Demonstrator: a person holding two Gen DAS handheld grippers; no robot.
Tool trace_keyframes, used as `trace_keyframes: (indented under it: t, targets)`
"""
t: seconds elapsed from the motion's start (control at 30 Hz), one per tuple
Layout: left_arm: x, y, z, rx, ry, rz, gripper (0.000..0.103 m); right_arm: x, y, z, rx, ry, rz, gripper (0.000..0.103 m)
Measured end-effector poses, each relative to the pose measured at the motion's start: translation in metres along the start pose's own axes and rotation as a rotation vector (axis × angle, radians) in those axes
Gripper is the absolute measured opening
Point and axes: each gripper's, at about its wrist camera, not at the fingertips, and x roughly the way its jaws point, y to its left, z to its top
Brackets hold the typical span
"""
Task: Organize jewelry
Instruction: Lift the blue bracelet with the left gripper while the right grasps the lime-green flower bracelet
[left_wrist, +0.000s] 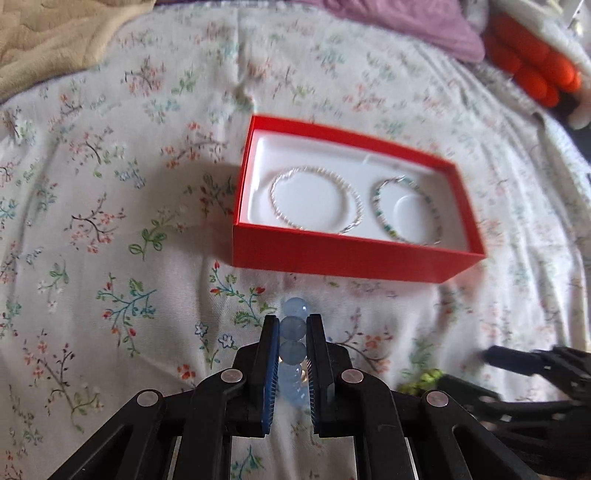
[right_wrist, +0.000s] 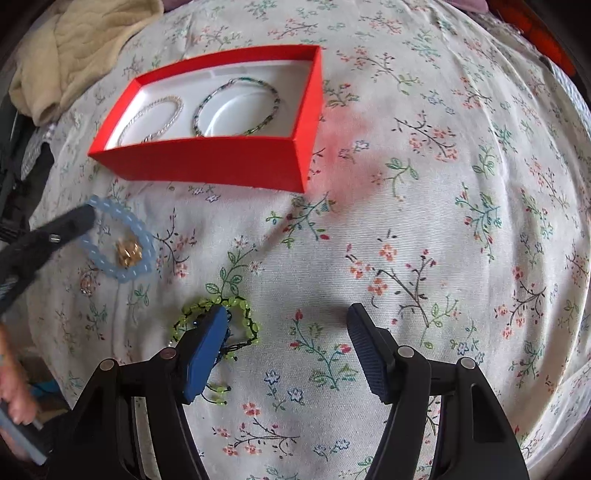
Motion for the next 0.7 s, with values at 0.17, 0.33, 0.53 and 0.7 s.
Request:
trace_keyframes:
  t: [0.17, 0.33, 0.53, 0.7]
  targets:
    - [-0.011, -0.009, -0.008, -0.004, -0.022, -0.017, 0.009, 0.009, 0.012, 0.002, -0.043, -0.001, -0.067, 0.057]
    - [-0.018, -0.009, -0.016, 0.000, -0.026, -0.022, 0.009, 0.014, 0.026, 0.002, -0.090, -0.006, -0.084, 0.037]
    - [-0.015, -0.005, -0.020, -0.006, -0.008, -0.018, 0.009, 0.021, 0.042, 0.002, -0.138, 0.014, -0.054, 0.011]
    - [-0.015, -0.003, -0.021, -0.017, -0.006, -0.014, 0.009, 0.014, 0.049, -0.001, -0.120, 0.003, -0.010, 0.010]
